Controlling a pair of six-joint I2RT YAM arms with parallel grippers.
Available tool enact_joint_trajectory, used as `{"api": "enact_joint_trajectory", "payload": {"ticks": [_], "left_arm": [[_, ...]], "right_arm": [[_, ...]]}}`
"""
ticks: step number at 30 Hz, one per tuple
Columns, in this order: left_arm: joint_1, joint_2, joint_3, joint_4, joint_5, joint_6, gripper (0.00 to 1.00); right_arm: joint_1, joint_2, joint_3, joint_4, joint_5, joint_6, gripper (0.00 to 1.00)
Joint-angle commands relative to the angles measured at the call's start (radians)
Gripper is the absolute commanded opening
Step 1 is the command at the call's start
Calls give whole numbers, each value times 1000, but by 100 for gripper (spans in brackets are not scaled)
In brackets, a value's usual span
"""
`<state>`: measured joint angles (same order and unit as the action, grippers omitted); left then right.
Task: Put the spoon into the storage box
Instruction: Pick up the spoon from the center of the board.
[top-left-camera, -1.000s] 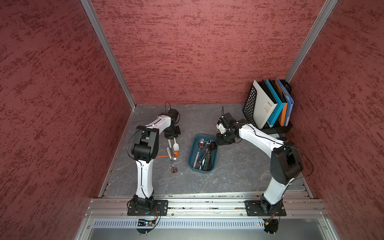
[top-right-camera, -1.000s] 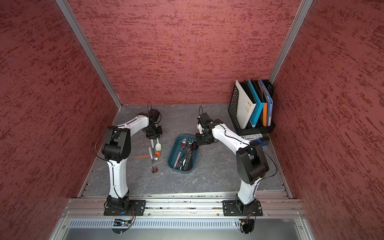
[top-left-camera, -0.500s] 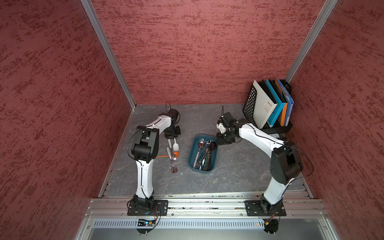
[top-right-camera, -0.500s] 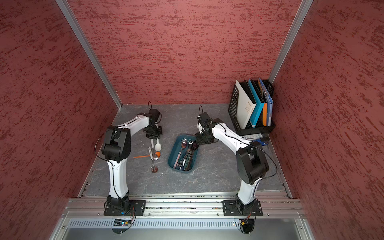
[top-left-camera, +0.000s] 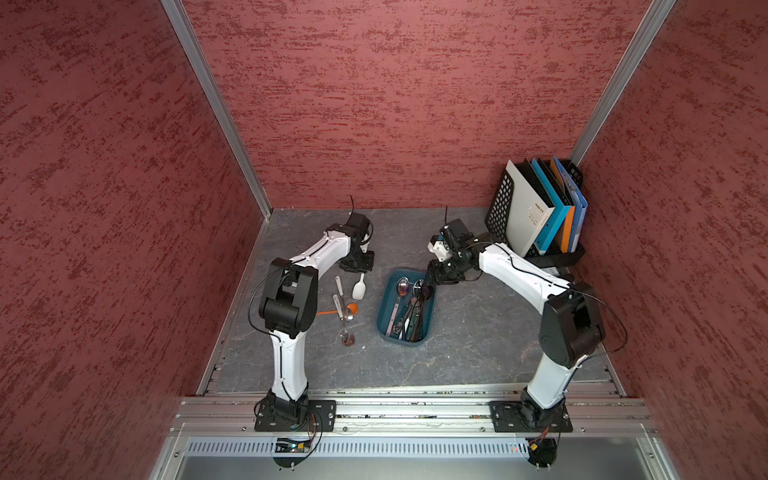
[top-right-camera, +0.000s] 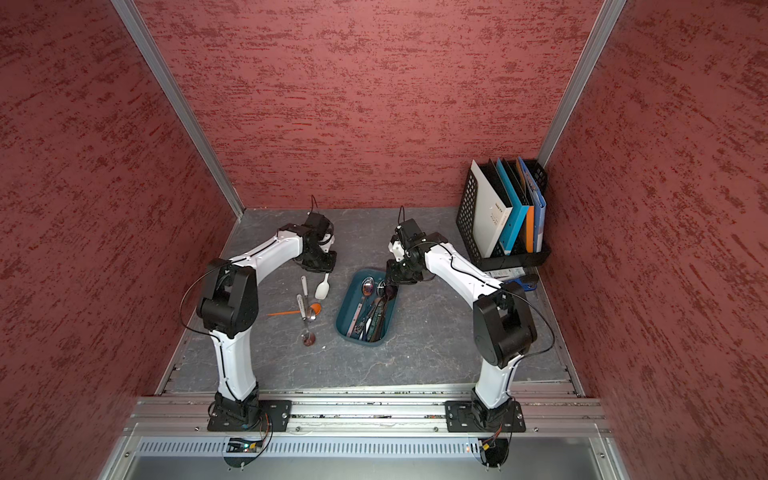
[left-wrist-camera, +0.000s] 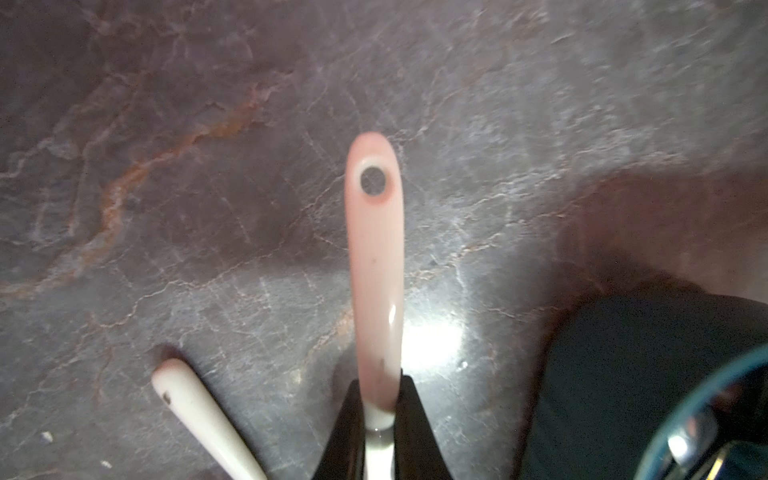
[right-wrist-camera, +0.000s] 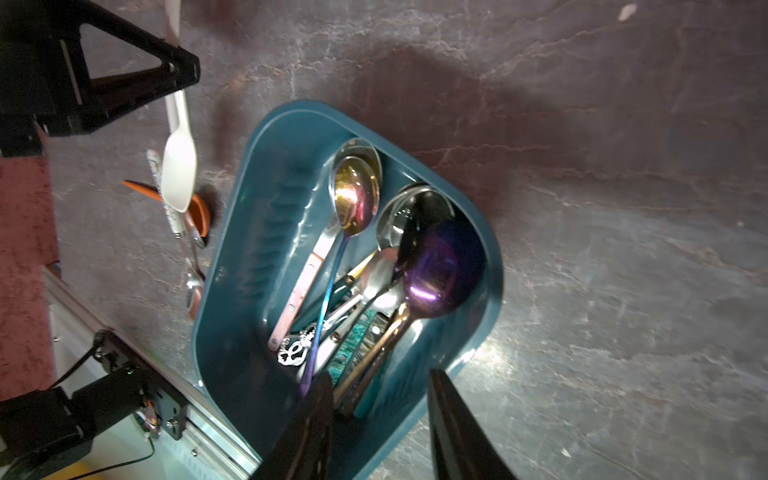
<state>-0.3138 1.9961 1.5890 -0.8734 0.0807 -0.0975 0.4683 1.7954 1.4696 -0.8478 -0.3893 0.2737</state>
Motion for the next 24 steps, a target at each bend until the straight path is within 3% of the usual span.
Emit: {"api": "enact_joint_trajectory", "payload": {"ticks": [1, 8, 17, 20, 24], "left_arm": [[9, -36, 15, -31, 20, -53, 0], [17, -70, 15, -21, 100, -328, 0], [-41, -161, -93, 67, 84, -579, 0], [-64, -187, -112, 102, 83, -617, 0], [-90, -184, -90, 115, 151, -577, 0]], "right_arm": [[-9, 19, 10, 89, -107, 44, 40], [-7, -13, -85, 293, -217, 104, 42], [18, -6, -96, 423, -254, 137, 44], [38, -2, -92, 437, -240, 105, 45], [49, 4, -81, 432, -234, 44, 45]]}}
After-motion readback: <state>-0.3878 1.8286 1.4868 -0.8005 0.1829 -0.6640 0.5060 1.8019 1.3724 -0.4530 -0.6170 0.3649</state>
